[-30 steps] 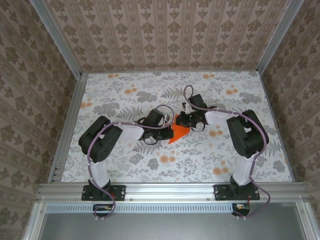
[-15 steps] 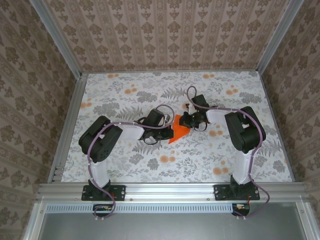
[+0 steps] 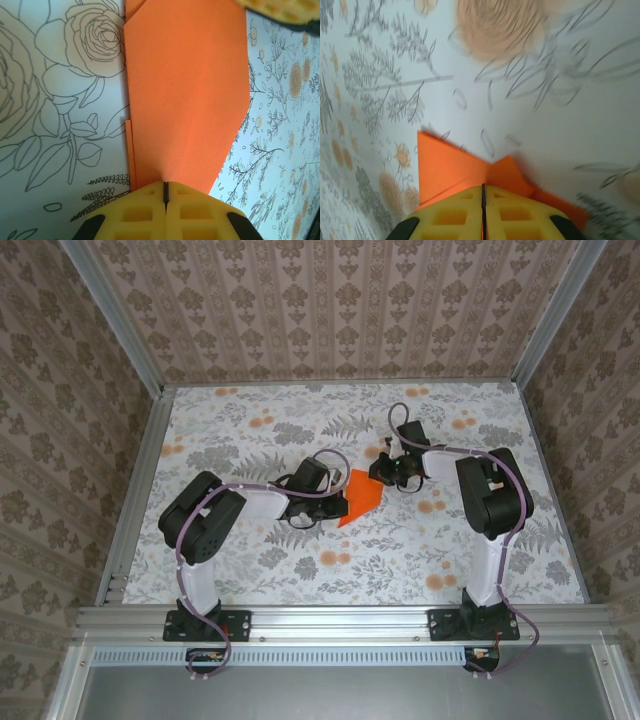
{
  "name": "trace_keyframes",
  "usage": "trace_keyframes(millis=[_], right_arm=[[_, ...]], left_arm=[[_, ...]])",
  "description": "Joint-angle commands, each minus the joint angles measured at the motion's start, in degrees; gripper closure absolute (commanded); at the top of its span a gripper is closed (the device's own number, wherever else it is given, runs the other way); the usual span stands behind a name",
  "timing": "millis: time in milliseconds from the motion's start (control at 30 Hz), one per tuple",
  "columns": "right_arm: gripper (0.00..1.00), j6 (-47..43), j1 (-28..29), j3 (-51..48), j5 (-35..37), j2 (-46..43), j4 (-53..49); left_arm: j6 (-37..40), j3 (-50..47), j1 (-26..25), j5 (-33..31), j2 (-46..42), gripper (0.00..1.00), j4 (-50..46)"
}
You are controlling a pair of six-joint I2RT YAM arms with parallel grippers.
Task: Fold a paper plane with a square sheet of paper (pick it up from the middle)
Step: Fourth fold the wing at the center of the table.
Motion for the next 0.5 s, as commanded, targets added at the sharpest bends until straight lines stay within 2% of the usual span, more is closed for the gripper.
trace_keyframes(millis=[0,133,267,467], right_arm=[[0.92,0.13,-2.12,2.41,3.75,1.86,-0.08],[0.92,-0.88,-3.28,5.59,4.42,2.67,-2.39],[0.91,-1.66,-3.47,7.84,4.8,-0.27,-4.29],[0.9,-0.24,-2.42,2.87,2.45,-8.7,-3.78]], left_arm=[[1.44,-1.95,-1.25,0.19,3.7,1.0,-8.95],[1.49,-1.92,-1.25,0.02,3.47,1.0,-9.04],[1.45,-1.62,-1.24,-0.07,3.48,1.0,-9.21],[1.07,-1.06,-1.24,-0.51,3.22,1.0,-9.25]])
